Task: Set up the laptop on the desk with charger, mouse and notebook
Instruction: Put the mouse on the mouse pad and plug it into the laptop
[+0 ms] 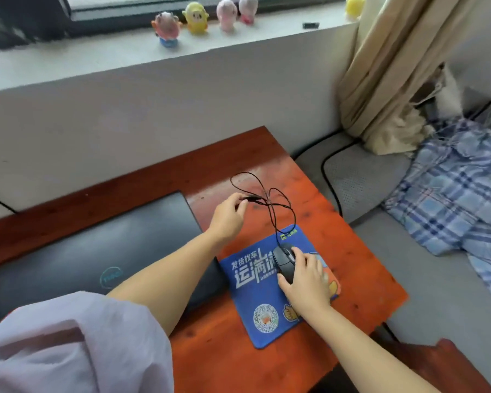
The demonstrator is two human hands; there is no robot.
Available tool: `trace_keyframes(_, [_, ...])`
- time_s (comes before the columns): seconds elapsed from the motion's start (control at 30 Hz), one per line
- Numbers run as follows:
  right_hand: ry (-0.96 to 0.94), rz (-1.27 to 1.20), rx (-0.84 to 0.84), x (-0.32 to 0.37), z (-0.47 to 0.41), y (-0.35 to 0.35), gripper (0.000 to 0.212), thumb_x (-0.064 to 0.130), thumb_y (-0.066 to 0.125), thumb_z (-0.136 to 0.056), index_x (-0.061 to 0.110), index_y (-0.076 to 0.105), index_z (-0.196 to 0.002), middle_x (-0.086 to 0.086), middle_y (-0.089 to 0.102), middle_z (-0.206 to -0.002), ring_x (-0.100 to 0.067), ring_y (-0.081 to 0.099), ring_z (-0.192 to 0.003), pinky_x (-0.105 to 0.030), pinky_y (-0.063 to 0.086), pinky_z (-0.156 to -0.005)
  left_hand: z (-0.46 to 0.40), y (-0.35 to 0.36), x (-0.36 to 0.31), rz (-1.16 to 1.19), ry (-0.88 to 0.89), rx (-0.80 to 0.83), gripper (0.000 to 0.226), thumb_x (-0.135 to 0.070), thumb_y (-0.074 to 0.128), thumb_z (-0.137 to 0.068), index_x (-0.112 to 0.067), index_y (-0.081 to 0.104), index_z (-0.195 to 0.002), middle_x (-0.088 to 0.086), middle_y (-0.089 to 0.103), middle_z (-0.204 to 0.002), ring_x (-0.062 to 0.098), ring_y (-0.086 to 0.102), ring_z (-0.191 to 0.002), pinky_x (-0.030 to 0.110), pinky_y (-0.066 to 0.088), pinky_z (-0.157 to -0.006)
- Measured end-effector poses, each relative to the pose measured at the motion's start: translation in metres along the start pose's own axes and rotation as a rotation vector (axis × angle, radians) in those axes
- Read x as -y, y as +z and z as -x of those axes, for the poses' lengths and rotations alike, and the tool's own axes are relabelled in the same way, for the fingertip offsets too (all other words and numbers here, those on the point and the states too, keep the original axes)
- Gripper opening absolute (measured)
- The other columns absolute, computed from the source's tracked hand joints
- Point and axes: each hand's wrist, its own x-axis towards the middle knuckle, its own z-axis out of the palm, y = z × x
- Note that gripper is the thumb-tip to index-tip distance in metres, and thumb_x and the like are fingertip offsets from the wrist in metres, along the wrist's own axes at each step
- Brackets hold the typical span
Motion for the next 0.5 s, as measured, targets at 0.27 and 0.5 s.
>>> trace_keyframes(0.27, [-0.387, -0.364, -0.306, 0.068, -0.068, -0.072, 0.042, 0.022, 0.050, -0.091, 0.013, 0.046, -0.132, -0.007, 0.049, -0.136, -0.024, 0.041, -0.127, -0.039, 0.033, -0.102, -0.014, -0.033, -0.022, -0.244, 0.388, -0.041, 0.019, -0.016, 0.049, -0.095, -0.008, 0.066, -0.094, 0.007, 0.066, -0.087, 0.029, 0.060, -0.088, 0.024, 0.028, -0.064])
trace_keyframes(0.5, [-0.402, -0.482, -0.139, 0.106, -0.132, -0.087, 0.022, 0.020, 0.045, -0.096, 0.011, 0.064, -0.102, -0.008, 0.070, -0.093, -0.029, 0.063, -0.088, -0.041, 0.048, -0.080, -0.061, -0.071, -0.026, -0.847, 0.766, -0.127, 0.023, -0.003, 0.058, -0.080, -0.010, 0.061, -0.102, 0.009, 0.062, -0.101, 0.031, 0.059, -0.097, 0.045, 0.039, -0.101])
